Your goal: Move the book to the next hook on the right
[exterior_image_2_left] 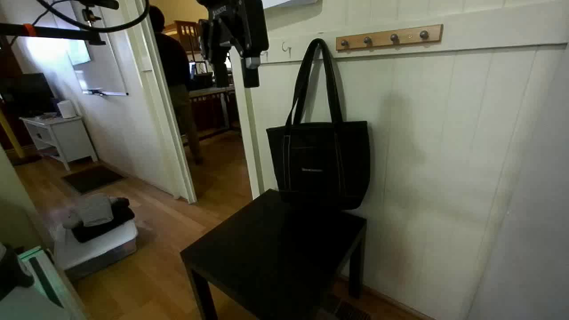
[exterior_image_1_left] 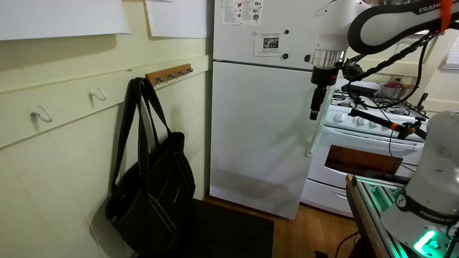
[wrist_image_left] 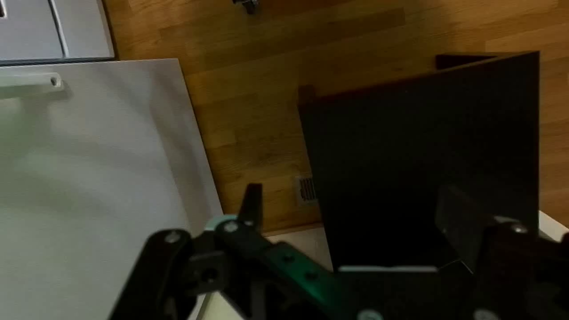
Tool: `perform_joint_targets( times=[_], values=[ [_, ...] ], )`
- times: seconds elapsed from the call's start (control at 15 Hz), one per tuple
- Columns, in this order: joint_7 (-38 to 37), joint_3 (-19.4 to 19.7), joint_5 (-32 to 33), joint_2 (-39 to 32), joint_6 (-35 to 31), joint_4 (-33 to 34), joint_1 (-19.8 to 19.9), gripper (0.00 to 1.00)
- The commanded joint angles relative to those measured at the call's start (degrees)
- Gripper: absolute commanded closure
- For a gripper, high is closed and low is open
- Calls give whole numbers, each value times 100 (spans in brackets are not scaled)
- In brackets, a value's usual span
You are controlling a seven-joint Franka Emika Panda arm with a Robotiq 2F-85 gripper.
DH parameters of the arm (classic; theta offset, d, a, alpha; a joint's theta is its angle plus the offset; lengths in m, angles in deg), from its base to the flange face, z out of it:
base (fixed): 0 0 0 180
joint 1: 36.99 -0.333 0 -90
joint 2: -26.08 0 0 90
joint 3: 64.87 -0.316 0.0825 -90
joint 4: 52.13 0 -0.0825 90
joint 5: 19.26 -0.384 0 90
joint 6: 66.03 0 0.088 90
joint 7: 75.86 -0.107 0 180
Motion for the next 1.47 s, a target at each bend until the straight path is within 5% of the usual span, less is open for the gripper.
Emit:
perform_joint_targets(
  times=[0.0,0.53,1.4],
  values=[
    [4,-5,-4,-3,11,10,5,0],
    [-78,-16,-71,-106,-42,88,-12,0],
    [-316,-907,169,-3165,-1861,2913,-766,0]
  ],
)
